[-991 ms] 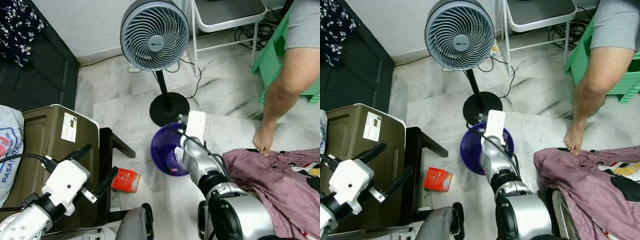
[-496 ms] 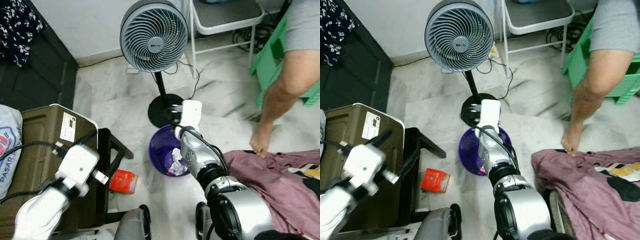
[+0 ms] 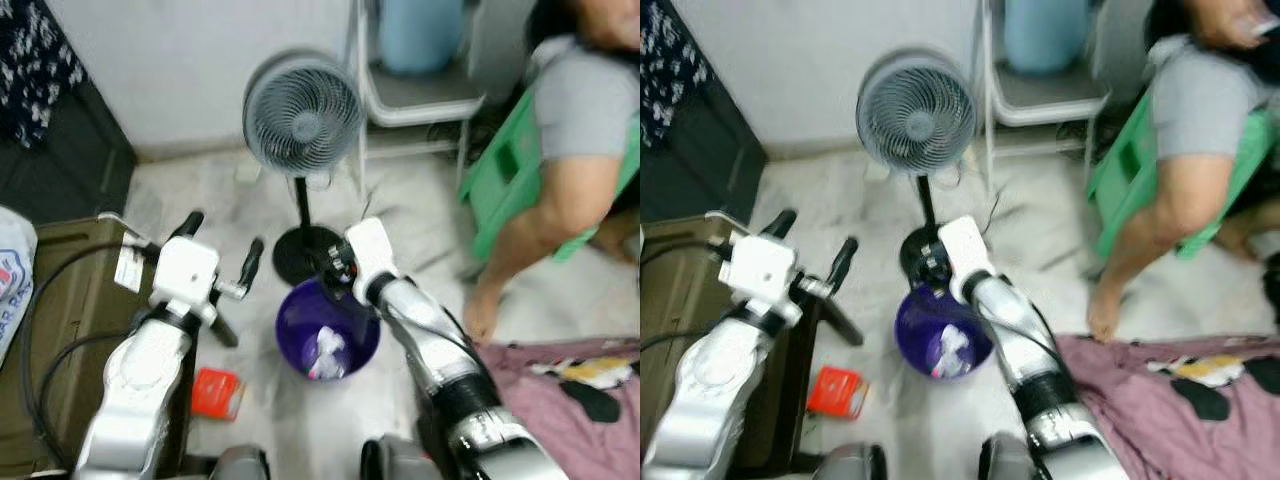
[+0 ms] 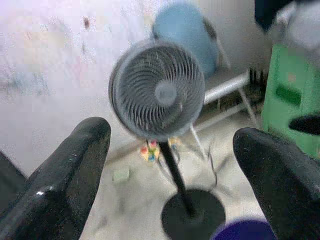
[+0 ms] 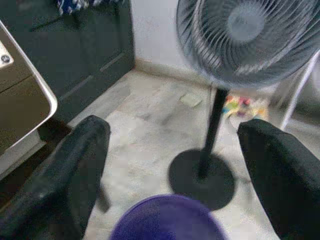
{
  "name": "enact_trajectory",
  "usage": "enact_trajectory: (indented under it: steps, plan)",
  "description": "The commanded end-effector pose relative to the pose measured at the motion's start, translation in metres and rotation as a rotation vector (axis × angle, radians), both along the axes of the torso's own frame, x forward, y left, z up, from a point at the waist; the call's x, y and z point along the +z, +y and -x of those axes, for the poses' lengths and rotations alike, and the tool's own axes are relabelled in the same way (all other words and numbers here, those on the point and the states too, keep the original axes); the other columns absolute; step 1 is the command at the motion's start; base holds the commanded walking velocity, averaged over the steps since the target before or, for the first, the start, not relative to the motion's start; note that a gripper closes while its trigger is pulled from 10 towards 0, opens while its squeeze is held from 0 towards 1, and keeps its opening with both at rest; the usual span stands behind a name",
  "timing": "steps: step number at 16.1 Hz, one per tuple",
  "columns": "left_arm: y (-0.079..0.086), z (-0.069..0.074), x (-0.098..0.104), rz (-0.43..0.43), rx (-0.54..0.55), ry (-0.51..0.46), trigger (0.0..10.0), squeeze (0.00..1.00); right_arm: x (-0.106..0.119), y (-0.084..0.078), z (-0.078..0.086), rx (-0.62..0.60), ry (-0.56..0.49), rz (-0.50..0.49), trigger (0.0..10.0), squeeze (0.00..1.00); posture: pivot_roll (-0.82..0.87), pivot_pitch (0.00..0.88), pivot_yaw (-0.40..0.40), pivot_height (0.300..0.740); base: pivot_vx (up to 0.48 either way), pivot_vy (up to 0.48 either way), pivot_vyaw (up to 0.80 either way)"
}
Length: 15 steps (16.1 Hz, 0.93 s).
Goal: Clean up the room
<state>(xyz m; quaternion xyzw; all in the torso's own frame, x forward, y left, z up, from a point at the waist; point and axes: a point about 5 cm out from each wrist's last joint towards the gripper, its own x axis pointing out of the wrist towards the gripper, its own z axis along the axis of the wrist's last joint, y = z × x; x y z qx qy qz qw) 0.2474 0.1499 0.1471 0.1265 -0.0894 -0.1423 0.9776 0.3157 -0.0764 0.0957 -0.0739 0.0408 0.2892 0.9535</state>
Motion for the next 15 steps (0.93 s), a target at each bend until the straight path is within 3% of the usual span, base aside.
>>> enact_trajectory:
  steps: [1,3,4,5,6,8,9,10,13,15]
  plan:
    - [0.005,-0.003,-0.005,-0.009,0.073,-0.009,10.0,0.0,0.016,-0.007,0.001,-0.009,-0.073,-0.036,10.0,1.0,-0.07,0.0,0.031,0.74,0.0,0.0,0.0]
    - [0.016,-0.007,-0.008,0.053,0.195,-0.014,10.0,0.0,0.023,-0.022,0.002,-0.105,-0.12,-0.091,10.0,1.0,-0.09,0.0,0.024,0.74,0.0,0.0,0.0]
    - [0.028,-0.009,-0.011,0.109,0.322,-0.011,10.0,0.0,0.029,-0.036,0.007,-0.216,-0.132,-0.171,10.0,1.0,-0.09,0.0,0.019,0.74,0.0,0.0,0.0]
    - [0.03,-0.009,-0.012,0.141,0.335,0.0,10.0,0.0,0.03,-0.041,0.009,-0.24,-0.138,-0.181,10.0,1.0,-0.09,0.0,0.021,0.74,0.0,0.0,0.0]
    - [0.037,-0.005,-0.015,0.225,0.376,0.018,10.0,0.0,0.028,-0.061,0.024,-0.308,-0.147,-0.171,10.0,1.0,-0.09,0.0,0.026,0.74,0.0,0.0,0.0]
    - [0.037,0.001,-0.02,0.232,0.379,0.031,10.0,0.0,0.014,-0.077,0.043,-0.349,-0.11,-0.141,10.0,1.0,-0.11,0.0,0.024,0.74,0.0,0.0,0.0]
    - [0.035,0.002,-0.024,0.234,0.365,0.054,10.0,0.0,0.013,-0.079,0.045,-0.359,-0.091,-0.147,10.0,0.84,-0.11,0.0,0.025,0.74,0.0,0.0,0.0]
    - [0.032,0.003,-0.027,0.246,0.366,0.07,10.0,0.0,0.015,-0.078,0.044,-0.358,-0.095,-0.142,10.0,0.0,-0.12,0.0,0.04,0.74,0.0,0.0,0.0]
    - [0.022,0.002,-0.026,0.258,0.309,0.079,10.0,0.0,0.024,-0.071,0.037,-0.358,-0.112,-0.126,10.0,0.0,-0.13,0.0,0.049,0.74,0.0,0.0,0.0]
    - [0.019,0.0,-0.027,0.253,0.283,0.088,10.0,0.0,0.033,-0.049,0.031,-0.282,-0.15,-0.133,10.0,0.0,-0.12,0.0,0.045,0.74,0.0,0.0,0.8]
